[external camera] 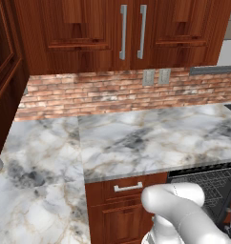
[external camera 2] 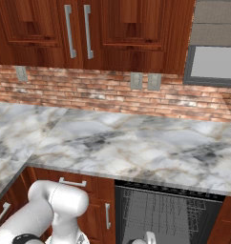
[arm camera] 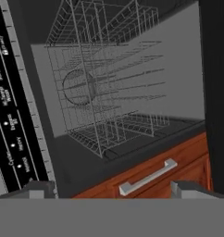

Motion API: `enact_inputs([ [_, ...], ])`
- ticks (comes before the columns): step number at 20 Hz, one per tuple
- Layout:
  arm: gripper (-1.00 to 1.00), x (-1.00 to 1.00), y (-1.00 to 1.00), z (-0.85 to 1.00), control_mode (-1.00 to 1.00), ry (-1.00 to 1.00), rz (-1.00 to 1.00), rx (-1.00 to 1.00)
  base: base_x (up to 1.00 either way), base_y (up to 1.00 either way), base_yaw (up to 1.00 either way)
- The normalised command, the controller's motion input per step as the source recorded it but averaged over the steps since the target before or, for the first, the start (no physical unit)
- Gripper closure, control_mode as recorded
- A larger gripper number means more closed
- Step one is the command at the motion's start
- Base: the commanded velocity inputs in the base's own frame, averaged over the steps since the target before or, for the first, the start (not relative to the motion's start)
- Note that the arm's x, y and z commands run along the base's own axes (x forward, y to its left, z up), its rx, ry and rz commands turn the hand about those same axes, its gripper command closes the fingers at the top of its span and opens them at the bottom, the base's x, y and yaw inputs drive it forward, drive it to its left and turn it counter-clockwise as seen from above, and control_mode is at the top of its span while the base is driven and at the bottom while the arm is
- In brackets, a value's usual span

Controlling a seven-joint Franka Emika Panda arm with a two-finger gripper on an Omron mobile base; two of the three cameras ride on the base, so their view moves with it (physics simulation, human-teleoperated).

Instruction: Open the dishwasher door and pull out the top rack.

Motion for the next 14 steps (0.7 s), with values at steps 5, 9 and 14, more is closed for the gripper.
enact_inputs([
  [5,-1.0,0.1,0.0,-0.26,-1.0,0.03,-0.03,0.0,0.0,0.0,0.0],
  [9,-1.0,0.09,0.0,-0.25,-1.0,0.02,-0.03,0.0,0.0,0.0,0.0],
  [14,-1.0,0.18,0.0,-0.11,-1.0,0.0,-0.02,0.0,0.0,0.0,0.0],
])
